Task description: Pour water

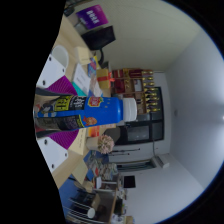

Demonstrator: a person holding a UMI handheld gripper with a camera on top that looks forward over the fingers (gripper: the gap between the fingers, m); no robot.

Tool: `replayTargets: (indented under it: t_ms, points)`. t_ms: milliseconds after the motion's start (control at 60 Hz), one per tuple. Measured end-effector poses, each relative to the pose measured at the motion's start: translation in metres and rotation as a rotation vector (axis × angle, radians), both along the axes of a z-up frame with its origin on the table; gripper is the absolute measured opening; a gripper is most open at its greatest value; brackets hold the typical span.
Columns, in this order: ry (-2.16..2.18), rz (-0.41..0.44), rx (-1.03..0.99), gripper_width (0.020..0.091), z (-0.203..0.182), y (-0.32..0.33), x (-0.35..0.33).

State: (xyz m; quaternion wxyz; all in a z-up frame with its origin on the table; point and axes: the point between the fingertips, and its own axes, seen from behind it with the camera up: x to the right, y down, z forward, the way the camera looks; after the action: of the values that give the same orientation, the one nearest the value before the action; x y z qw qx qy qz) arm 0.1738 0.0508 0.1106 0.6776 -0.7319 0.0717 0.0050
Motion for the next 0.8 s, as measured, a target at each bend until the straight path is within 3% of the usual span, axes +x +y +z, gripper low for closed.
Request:
replayTargets:
  t_ms: [50,117,167,183,217,367,483,583,800]
  points:
    - [-0.048,-0.037,-0.028,0.0491,-0.009,0.028,0.005]
    - [-0.068,-0.040,-0.052,0.0491,-0.041,0.006,0.021]
    - [-0.067,-0.036,-0.068,0.0490,-0.041,0.018,0.010]
    - [-0.073,-0.033,-0.080,0.0542,-0.046,0.020,0.009]
    - [-0.091,-0.028,-0.051,0.0501,-0.041,0.023,0.005]
    - [-0.078,-0.022,-0.063,0.0521,-0.047,0.015,0.008]
    - [-0.047,-0.021,-0.067,0.0625,-0.049,0.011,0.013]
    - [-0.043,-0.025,-0.123,0.0840,-0.060,0.003,0.018]
    - [-0.066,0.000,-0.094,0.0845,-0.056,-0.037,0.015]
